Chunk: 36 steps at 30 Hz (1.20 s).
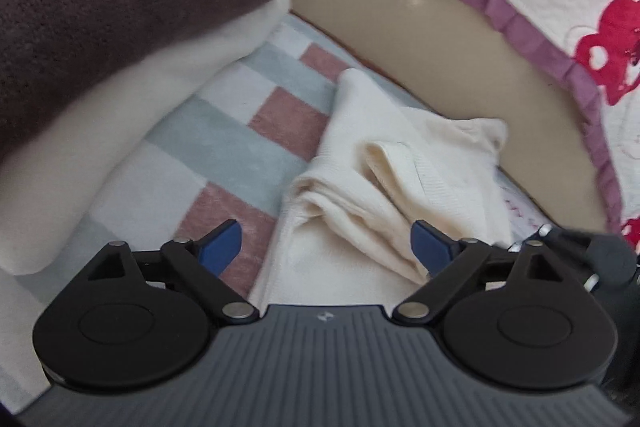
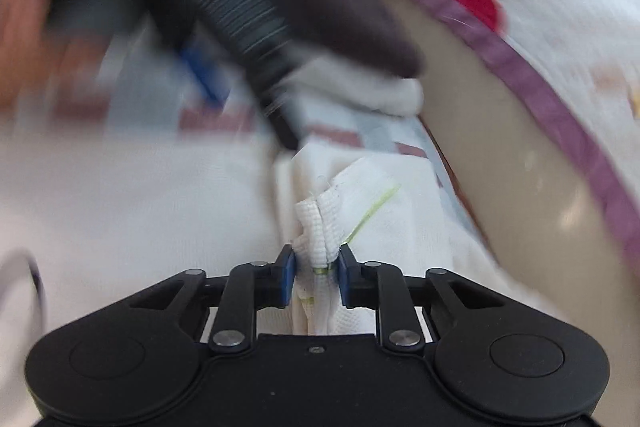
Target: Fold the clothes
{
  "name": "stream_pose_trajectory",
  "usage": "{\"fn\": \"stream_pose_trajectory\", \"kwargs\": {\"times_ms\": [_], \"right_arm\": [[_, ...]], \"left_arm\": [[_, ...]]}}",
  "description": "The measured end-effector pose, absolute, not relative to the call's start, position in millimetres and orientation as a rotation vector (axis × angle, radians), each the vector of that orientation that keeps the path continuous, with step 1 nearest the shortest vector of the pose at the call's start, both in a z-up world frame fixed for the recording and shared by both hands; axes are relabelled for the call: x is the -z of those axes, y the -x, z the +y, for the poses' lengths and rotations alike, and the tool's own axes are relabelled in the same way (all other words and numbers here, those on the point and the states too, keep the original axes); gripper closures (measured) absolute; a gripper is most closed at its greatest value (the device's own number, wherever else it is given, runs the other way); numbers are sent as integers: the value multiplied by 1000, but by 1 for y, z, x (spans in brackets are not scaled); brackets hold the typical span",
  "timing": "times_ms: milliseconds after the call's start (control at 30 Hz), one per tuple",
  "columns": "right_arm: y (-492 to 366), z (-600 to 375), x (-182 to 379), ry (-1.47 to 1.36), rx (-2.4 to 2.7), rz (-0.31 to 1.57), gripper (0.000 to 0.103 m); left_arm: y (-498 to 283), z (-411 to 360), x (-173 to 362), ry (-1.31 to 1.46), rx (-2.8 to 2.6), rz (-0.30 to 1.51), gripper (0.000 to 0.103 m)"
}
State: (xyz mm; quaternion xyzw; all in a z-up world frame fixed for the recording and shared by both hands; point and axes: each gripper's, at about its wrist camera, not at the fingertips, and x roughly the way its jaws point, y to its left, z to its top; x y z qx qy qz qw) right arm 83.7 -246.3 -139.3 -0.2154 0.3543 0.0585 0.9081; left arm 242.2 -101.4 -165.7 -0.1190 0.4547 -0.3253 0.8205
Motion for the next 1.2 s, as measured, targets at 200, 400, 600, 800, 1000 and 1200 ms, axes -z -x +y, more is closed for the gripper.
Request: {"fn": "stream_pose_trajectory", "kwargs": {"times_ms": [200,400,600,800,1000,1200], "right_arm": [[-25,-330,71,-124,198,539,82],[63,-388,103,-371,641,581,81],[92,-408,163,-658,678,726,74],[110,-421,166,-837,622,710,50],[129,-444,192,-1124,533,613,46],[120,-459,203,-1112,496,607,46]], "left_arm": [[-236,-114,173,95,654,984,14],[-231,-125,182,-85,593,979,14],[-233,-120,185,-58,596,959,14],[-231,-116,176,-33,676,879,35],[-219,-137,170,-255,865,787,50],[-200,-156,171,-408,898,692,49]]}}
